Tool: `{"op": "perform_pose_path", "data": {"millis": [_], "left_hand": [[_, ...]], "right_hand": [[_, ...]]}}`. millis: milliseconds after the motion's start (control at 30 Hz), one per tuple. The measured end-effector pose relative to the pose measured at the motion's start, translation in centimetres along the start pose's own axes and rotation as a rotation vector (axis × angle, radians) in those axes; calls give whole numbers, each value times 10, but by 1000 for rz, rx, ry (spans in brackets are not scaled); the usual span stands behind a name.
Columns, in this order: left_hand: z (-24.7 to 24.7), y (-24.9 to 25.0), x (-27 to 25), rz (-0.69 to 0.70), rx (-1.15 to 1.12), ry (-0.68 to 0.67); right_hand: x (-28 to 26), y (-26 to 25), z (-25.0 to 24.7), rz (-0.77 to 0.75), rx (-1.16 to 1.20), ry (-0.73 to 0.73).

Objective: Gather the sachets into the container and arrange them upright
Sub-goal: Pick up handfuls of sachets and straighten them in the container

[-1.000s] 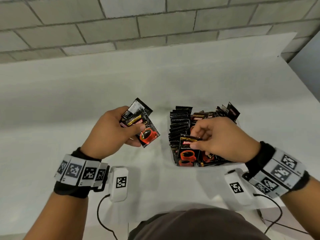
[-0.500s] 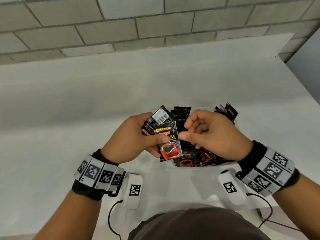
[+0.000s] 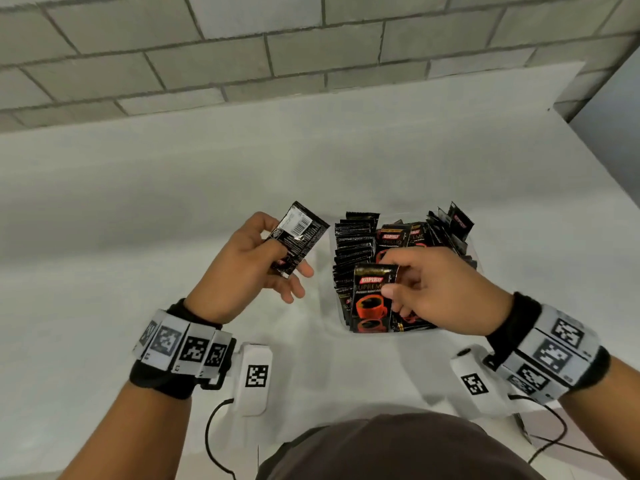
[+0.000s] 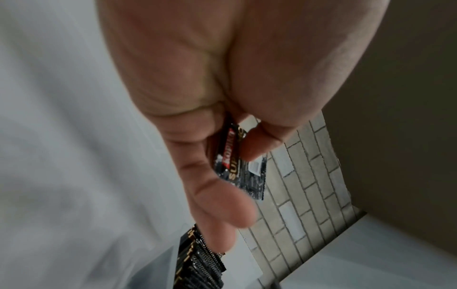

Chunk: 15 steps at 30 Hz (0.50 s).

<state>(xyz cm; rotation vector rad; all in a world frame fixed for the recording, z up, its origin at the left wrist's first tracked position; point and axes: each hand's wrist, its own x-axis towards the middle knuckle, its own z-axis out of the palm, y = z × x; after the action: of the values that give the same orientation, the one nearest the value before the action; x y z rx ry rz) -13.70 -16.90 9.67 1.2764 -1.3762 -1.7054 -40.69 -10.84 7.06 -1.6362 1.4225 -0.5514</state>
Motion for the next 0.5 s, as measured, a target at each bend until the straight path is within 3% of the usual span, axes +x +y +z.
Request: {"op": "perform_pose_path", "data": {"millis": [100,233,500], "left_hand": [[-3,-8,2,90,166,60],[-5,-14,1,324,595,161],[11,-20,-8,430,427,8]], "right_hand": [[4,9,10,-4,-64,-19],[8,11,15,-4,-90,17],[7,13,4,26,-49,-25]]}}
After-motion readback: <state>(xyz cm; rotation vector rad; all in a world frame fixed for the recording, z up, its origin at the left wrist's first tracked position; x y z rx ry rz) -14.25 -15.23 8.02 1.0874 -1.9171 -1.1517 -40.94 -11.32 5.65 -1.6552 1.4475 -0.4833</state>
